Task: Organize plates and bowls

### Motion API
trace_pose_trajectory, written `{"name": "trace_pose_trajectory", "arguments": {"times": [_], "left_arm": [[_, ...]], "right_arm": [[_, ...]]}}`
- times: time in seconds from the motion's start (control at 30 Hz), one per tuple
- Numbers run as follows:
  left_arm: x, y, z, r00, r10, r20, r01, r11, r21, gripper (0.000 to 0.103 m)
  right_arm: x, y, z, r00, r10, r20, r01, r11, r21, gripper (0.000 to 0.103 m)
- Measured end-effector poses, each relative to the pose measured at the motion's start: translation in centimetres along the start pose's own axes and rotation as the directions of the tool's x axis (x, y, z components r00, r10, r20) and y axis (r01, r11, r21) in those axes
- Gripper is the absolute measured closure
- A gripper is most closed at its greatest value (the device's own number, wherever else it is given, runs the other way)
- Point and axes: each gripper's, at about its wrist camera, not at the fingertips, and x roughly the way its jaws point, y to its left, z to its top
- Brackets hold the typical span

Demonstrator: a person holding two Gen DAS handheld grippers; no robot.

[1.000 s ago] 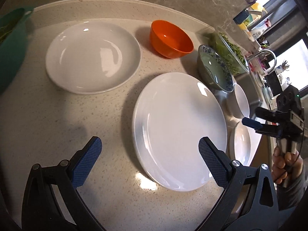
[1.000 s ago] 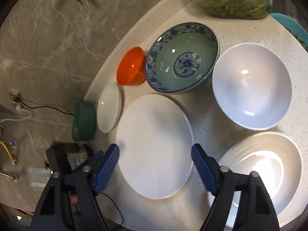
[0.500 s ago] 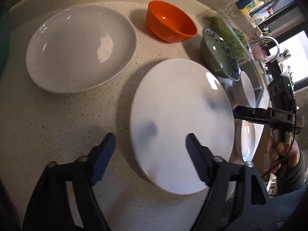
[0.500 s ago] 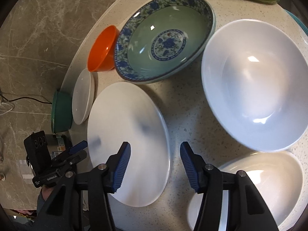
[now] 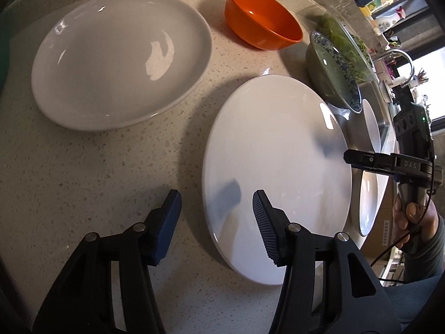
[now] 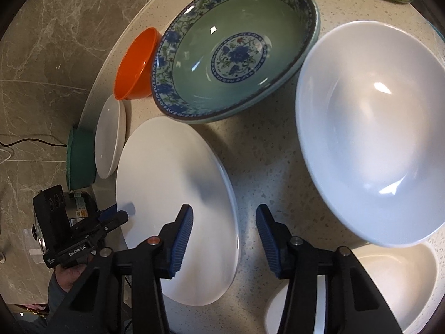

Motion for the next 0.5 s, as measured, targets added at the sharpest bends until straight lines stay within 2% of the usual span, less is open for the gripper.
{"name": "trace_pose_trajectory", "arguments": {"times": [0.17,0.23,0.27,0.3,0.5], "left_arm": [[0.2,-0.3,0.2,1.000,-0.003,-0.013,0.003,1.000,0.016,0.054],[0.3,-0.3,0.1,1.000,-0.014,-0.018,0.015,1.000,0.016,0.062],[0.3,-0.3,0.0,0.999,-0.023,-0.024,0.024,1.000,0.015,0.071],[0.5,-0.4,0.0,0.999,-0.026,-0.031,0.026,1.000,0.015,0.073],[0.7,-0.8,-0.1,0.999,-0.021,-0.043,0.022,0.999,0.026,0.074]], "right_arm": [[0.3,0.2,0.4,0.999,-0.035,-0.011,0.035,0.999,-0.005,0.053],[0.5,0.7,0.7,0.998,-0.052,-0.027,0.052,0.998,-0.025,0.053],[0.6,0.8,0.7,0.998,-0.059,-0.033,0.058,0.998,-0.032,0.053],[0.7,1.0,0.9,0.997,-0.065,-0.037,0.064,0.997,-0.035,0.054],[0.9,1.2,1.6,0.992,-0.095,-0.078,0.092,0.995,-0.037,0.054]]}}
